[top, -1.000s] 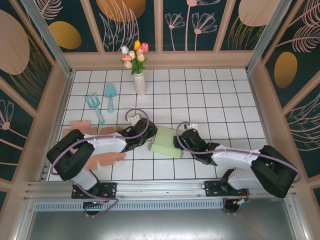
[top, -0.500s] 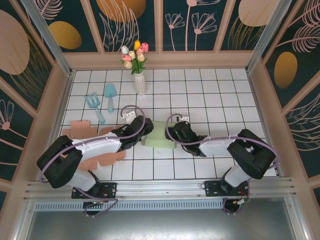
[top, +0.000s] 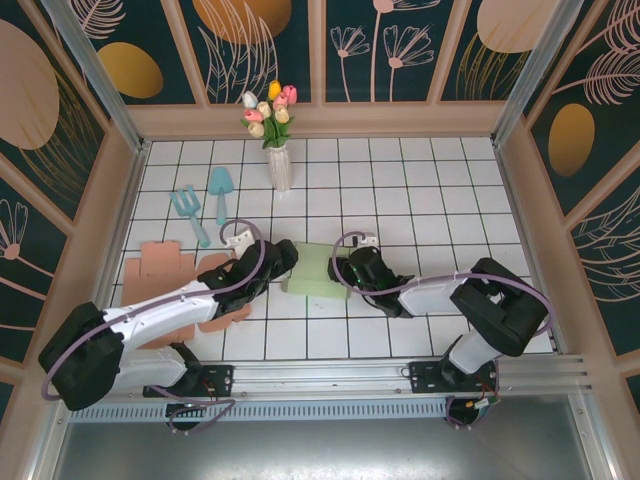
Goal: Fold the paper box
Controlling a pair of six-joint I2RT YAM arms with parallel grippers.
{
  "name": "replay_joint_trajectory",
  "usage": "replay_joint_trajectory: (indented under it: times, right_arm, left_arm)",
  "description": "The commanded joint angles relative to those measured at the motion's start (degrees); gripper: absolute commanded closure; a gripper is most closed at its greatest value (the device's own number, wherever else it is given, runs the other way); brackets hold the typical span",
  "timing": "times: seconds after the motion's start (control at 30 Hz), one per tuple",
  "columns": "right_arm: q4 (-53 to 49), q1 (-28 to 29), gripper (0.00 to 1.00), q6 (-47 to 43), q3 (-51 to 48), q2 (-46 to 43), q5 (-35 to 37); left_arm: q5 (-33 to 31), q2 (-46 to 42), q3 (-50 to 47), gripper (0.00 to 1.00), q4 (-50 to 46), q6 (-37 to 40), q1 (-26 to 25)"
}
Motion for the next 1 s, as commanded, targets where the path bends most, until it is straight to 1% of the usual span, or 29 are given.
replay_joint_trajectory:
  times: [0.0, 0.1, 0.23, 0.33, 0.43, 0.57, 0.73, 0.97]
  right_arm:
    - [1.03, 0.42, 0.31, -0.25, -1.94, -0.86, -1.38]
    - [1.35, 0.42, 0.31, -0.54, -2.22, -0.85, -1.85]
    - [1.12, 0.64, 0.32, 0.0, -2.99, -1.99, -2.06]
    - [1.09, 0.91, 0.32, 0.19, -3.92, -3.54, -1.79]
    - [1.11, 1.0, 0.32, 0.31, -4.72, -4.74, -1.69]
    - [0.54, 1.0, 0.32, -0.4, -4.66, -5.1, -2.23]
    - [0.76, 1.0, 0.32, -1.13, -5.16, -4.93, -2.2]
    - [1.35, 1.0, 0.32, -1.41, -4.86, -3.14, -2.19]
  left_arm:
    - [1.42, -1.5, -0.06, 0.02, -6.34, -4.35, 0.16]
    - [2.87, -0.51, 0.69, 0.01, -8.87, -5.51, 0.2]
    - [3.95, 3.07, 2.98, 0.02, -12.29, -8.12, 0.16]
    - [7.27, 6.21, 4.14, 0.02, -11.05, -7.41, 0.17]
    - [9.13, 9.3, 5.51, 0.02, -10.82, -7.54, 0.0]
    - [9.1, 12.71, 7.94, 0.03, -11.21, -8.46, -1.16]
    - [8.29, 16.7, 13.61, 0.04, -14.12, -7.12, -2.37]
    - [11.96, 20.73, 13.98, 0.06, -11.7, -7.52, -2.77]
